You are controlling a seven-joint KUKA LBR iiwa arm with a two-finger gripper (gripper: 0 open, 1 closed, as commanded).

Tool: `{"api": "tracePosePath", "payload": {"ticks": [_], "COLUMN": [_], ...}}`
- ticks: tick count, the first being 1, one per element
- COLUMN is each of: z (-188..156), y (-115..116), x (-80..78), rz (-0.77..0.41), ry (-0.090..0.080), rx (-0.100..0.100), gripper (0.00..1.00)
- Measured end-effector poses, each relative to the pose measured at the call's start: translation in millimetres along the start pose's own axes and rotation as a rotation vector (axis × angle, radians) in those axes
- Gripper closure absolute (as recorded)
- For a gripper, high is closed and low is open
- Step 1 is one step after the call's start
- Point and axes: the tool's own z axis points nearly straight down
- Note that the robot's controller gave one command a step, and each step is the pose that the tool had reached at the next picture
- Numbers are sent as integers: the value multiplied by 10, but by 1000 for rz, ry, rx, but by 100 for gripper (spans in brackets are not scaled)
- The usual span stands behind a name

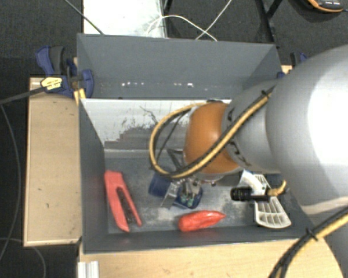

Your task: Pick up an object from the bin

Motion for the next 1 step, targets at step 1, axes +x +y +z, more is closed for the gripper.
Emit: {"api": "tracePosePath", "payload": {"ticks": [1], "z": [-84], "y": [4], "x": [-7], "rz": [0], "ry": [-2], "rx": [-2], "gripper": [100]}}
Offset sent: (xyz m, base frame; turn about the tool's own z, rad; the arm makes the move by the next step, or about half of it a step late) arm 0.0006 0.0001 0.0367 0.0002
